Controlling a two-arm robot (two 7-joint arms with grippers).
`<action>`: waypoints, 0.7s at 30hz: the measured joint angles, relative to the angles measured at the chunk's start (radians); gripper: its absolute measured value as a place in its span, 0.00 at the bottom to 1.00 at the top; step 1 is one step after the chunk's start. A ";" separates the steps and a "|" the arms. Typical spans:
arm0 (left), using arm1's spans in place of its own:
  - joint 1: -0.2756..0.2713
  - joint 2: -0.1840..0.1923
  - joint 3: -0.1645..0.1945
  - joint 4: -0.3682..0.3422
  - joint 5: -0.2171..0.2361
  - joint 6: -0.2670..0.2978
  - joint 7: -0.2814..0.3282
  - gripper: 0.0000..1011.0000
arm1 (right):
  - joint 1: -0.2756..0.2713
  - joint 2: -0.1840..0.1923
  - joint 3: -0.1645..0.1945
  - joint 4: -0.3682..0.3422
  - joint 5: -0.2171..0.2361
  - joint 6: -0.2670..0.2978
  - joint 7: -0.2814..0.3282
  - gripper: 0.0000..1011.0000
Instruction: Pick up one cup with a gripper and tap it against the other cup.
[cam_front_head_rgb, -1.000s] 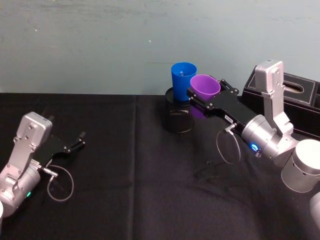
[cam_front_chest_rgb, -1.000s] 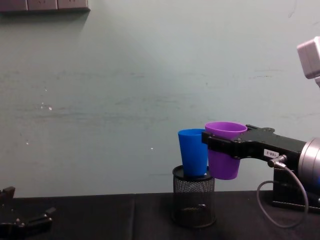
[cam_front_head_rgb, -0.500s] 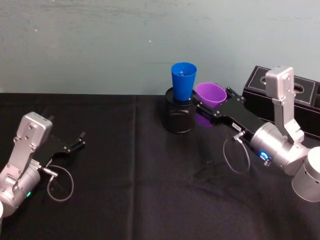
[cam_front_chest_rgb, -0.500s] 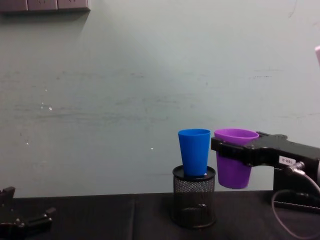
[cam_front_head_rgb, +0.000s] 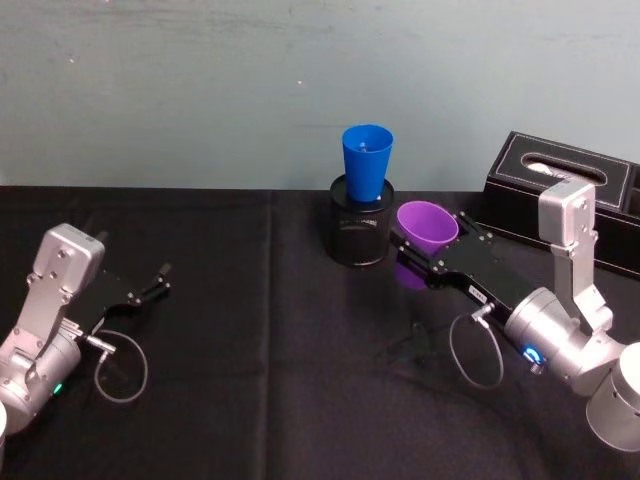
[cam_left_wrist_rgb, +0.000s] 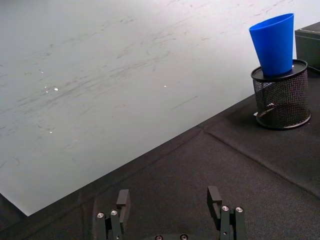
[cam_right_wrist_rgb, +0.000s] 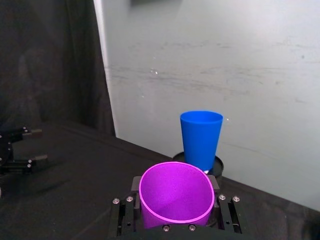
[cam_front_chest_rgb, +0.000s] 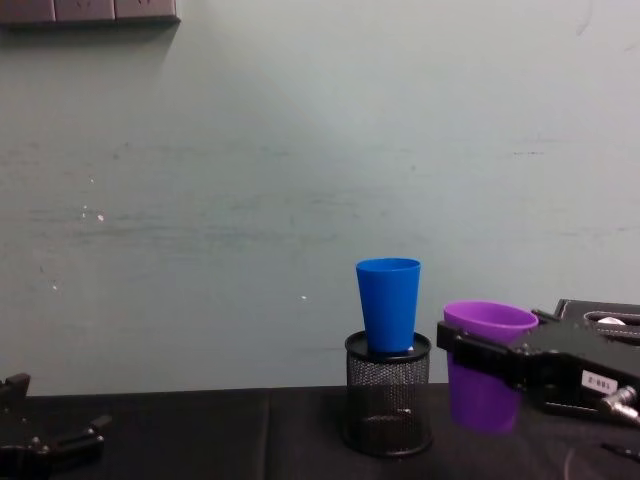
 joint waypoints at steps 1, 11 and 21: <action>0.000 0.000 0.000 0.000 0.000 0.000 0.000 1.00 | -0.004 -0.002 0.000 0.005 -0.001 -0.004 -0.004 0.75; 0.000 0.000 0.000 0.000 0.000 0.000 0.000 1.00 | -0.012 -0.008 -0.016 0.036 -0.032 -0.022 -0.012 0.75; 0.000 0.000 0.000 0.000 0.000 0.000 0.000 1.00 | -0.025 -0.014 -0.043 0.062 -0.081 -0.050 -0.012 0.75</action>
